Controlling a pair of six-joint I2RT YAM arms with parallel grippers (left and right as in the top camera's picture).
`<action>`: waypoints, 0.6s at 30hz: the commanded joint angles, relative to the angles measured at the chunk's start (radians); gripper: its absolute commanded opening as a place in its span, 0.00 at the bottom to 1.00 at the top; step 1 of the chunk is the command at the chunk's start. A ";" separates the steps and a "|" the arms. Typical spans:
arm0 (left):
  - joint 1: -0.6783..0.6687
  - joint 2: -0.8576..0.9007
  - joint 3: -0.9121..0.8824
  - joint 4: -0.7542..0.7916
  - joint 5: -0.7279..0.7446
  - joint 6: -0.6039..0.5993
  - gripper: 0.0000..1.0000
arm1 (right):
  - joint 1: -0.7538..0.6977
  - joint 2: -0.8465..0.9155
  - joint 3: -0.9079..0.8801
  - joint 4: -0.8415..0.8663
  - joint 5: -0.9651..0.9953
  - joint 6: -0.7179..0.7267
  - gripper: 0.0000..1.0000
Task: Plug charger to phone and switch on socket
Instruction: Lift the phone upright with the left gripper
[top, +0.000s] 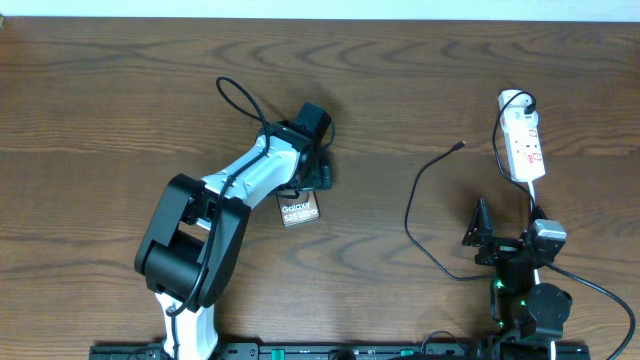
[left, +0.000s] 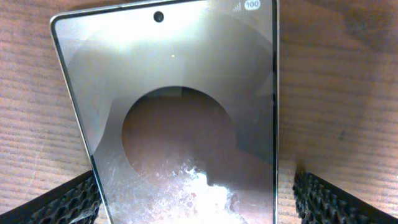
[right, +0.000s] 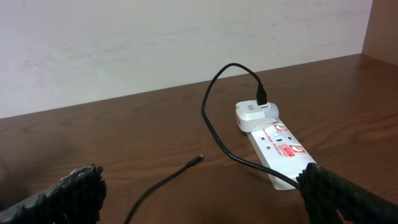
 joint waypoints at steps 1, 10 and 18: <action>0.000 0.098 -0.076 -0.064 0.002 0.009 0.98 | 0.007 -0.005 -0.002 -0.003 -0.010 -0.008 0.99; 0.000 0.098 -0.076 -0.061 0.017 0.009 0.87 | 0.007 -0.005 -0.002 -0.003 -0.010 -0.008 0.99; 0.000 0.098 -0.076 -0.051 0.017 0.009 0.64 | 0.007 -0.005 -0.002 -0.003 -0.010 -0.008 0.99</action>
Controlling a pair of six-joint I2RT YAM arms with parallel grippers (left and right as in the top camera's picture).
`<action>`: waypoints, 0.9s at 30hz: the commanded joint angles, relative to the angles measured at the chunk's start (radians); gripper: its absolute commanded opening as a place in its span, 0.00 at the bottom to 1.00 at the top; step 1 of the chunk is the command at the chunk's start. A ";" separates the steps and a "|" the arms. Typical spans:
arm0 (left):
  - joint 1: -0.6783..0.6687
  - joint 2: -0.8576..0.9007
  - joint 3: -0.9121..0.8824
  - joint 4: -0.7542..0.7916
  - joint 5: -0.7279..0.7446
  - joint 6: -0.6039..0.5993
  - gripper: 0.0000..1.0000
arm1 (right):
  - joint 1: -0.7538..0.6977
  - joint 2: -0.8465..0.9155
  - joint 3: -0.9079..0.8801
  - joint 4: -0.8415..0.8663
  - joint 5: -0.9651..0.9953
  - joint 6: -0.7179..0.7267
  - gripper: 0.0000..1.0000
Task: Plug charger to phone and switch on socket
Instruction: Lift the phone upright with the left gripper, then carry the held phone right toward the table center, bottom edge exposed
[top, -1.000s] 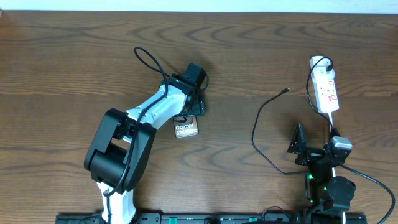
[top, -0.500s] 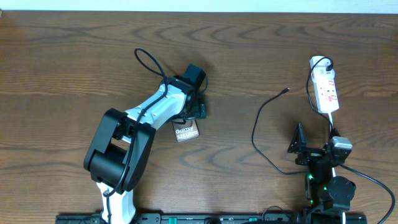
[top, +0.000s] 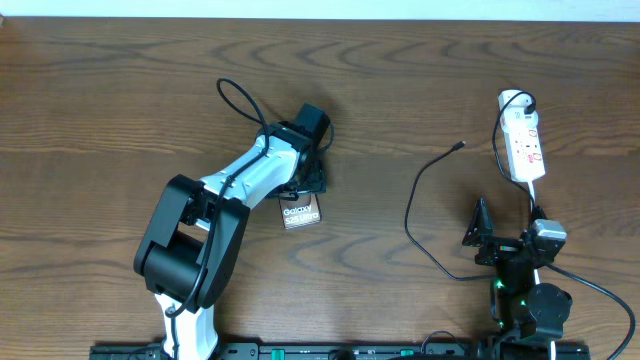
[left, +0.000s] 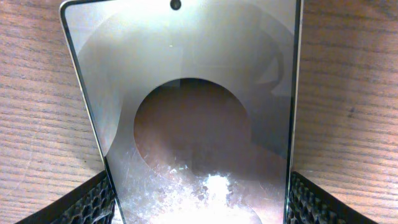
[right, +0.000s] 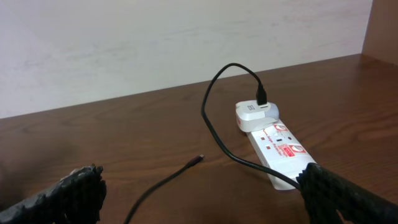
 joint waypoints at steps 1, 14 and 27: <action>-0.002 0.102 -0.075 -0.021 -0.009 0.006 0.64 | 0.007 -0.005 -0.002 -0.003 -0.010 -0.007 0.99; 0.001 0.056 -0.014 -0.049 0.068 0.006 0.62 | 0.007 -0.005 -0.002 -0.003 -0.010 -0.007 0.99; 0.060 -0.010 -0.014 -0.051 0.265 0.006 0.59 | 0.007 -0.005 -0.002 -0.003 -0.010 -0.007 0.99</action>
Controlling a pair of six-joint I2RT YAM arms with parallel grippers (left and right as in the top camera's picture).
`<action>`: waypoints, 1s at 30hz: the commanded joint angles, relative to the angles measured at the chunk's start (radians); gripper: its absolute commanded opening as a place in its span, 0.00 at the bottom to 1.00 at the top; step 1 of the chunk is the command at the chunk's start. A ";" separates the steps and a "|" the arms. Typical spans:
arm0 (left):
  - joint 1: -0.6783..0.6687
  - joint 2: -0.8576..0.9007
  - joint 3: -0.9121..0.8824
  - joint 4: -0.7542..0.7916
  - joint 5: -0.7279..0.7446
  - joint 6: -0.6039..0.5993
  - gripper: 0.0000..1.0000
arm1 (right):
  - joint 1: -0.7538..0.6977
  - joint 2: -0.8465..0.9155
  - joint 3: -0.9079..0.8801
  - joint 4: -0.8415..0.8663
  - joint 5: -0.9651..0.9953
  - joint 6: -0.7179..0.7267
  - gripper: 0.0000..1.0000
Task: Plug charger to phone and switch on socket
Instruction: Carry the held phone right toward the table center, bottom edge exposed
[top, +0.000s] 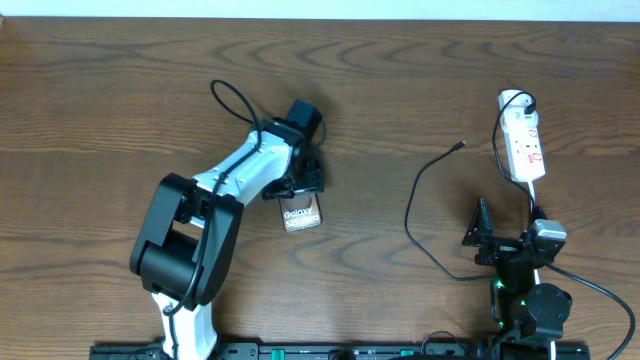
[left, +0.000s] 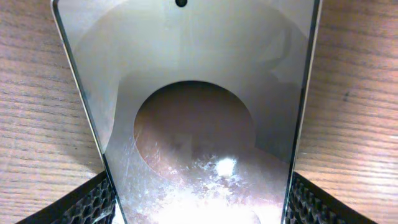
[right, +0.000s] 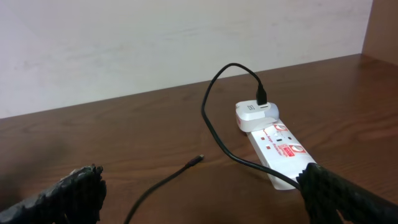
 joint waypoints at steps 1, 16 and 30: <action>0.021 -0.003 -0.032 -0.013 0.156 0.002 0.59 | 0.007 -0.005 -0.002 -0.003 -0.010 -0.008 0.99; 0.113 -0.004 -0.032 -0.013 0.478 0.011 0.59 | 0.007 -0.005 -0.002 -0.003 -0.010 -0.008 0.99; 0.130 -0.004 -0.032 0.005 0.612 0.037 0.59 | 0.007 -0.005 -0.002 -0.003 -0.010 -0.008 0.99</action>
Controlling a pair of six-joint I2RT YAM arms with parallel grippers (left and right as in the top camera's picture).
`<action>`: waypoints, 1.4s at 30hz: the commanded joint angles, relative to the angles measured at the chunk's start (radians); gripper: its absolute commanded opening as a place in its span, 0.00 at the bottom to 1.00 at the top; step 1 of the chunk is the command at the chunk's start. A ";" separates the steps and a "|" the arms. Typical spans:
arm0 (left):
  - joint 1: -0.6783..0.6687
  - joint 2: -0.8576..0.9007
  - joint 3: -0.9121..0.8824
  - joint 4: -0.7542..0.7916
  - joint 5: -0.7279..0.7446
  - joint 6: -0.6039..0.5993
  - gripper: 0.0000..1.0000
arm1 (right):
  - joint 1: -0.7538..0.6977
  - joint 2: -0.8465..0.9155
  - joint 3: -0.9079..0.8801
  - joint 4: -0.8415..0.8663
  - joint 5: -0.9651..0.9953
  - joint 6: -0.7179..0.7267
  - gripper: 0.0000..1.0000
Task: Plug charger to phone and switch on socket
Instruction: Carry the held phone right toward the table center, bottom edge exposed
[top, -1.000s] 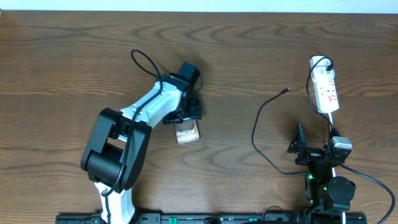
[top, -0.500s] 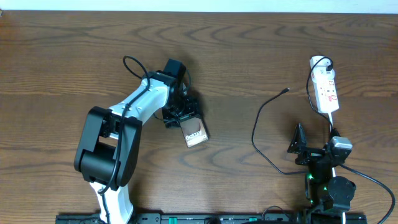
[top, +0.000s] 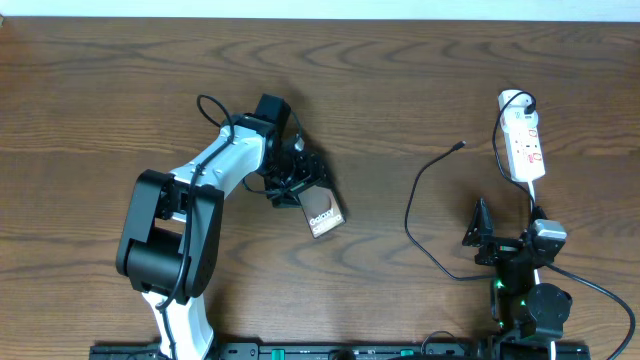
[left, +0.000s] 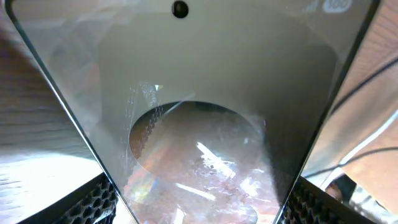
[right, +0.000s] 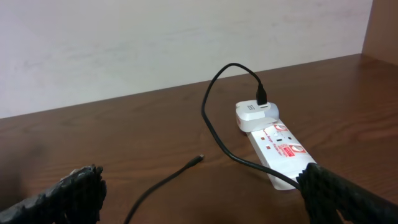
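Observation:
The phone (top: 325, 210), a dark slab with a Galaxy label, points diagonally toward the lower right at mid-table. My left gripper (top: 298, 186) is shut on its upper end. The left wrist view is filled by its reflective screen (left: 199, 93), with the fingers (left: 93, 200) pressed to both edges. The black charger cable's loose plug tip (top: 460, 146) lies on the wood, and the cable runs to a white adapter (right: 252, 114) in the white power strip (top: 523, 142). My right gripper (top: 482, 232) rests open near the front edge, pointed at the strip (right: 281, 148).
The brown wooden table (top: 120, 90) carries only the phone, cable and strip. The cable (top: 412, 215) loops forward between the phone and my right arm. A pale wall (right: 155, 43) stands behind the table's far edge.
My left gripper has swung the phone round: it pointed toward the front, now it slants to the lower right and sits a little farther right. The wrist has shifted left. The right arm has not moved.
At first my left fingers stood a little apart from the phone's edges as it lay on the table. Then they were closed against both edges. The phone stayed gripped, and now it is turned diagonally toward the cable. The right gripper stayed parked and open throughout.

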 joint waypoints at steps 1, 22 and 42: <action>0.009 0.002 -0.005 -0.002 0.078 0.029 0.59 | 0.007 -0.005 -0.002 -0.003 -0.010 -0.007 0.99; 0.072 0.001 -0.005 0.023 0.576 0.028 0.58 | 0.007 -0.005 -0.002 -0.003 -0.010 -0.007 0.99; 0.072 0.001 -0.005 0.040 0.780 0.008 0.58 | 0.007 -0.005 -0.002 -0.003 -0.010 -0.007 0.99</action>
